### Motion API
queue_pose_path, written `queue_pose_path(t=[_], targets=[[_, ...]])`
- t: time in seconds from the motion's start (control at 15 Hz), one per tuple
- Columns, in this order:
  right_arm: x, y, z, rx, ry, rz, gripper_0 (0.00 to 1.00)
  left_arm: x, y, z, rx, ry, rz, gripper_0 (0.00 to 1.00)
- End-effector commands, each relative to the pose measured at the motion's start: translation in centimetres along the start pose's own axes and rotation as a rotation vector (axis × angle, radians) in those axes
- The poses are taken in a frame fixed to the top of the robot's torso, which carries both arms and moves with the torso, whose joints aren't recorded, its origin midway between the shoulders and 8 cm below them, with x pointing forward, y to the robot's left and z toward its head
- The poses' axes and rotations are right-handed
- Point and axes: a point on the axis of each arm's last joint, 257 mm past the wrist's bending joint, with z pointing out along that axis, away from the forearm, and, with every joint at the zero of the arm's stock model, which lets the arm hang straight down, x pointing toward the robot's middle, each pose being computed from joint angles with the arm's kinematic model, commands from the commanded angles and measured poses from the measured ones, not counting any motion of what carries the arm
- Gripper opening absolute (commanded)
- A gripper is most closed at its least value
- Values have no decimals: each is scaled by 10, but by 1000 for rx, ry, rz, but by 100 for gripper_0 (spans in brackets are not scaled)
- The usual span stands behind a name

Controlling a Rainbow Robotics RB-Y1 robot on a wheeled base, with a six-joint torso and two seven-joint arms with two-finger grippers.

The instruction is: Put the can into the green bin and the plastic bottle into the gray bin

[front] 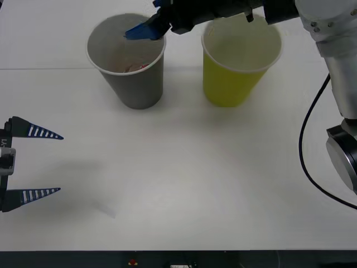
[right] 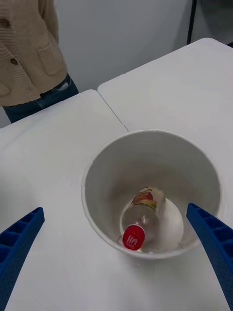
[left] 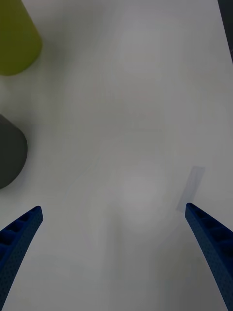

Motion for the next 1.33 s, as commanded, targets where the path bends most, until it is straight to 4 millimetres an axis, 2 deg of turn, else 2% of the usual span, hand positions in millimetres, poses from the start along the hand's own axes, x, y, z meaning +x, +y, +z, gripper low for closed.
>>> queue_pose_path(t=[0.07, 0.13, 0.6, 1.07, 1.33], targets=[[22, 7, -27, -6, -27, -39, 100, 0, 0, 0, 0, 0, 0, 100], [28, 8, -34, -8, -33, -52, 100, 0, 0, 0, 0, 0, 0, 100], [105, 26, -93, -32, -26, -131, 100, 0, 0, 0, 0, 0, 0, 100], [178, 30, -151, -85, 43, -238, 100, 0, 0, 0, 0, 0, 0, 100], [217, 30, -176, -79, 76, -270, 100, 0, 0, 0, 0, 0, 0, 100]])
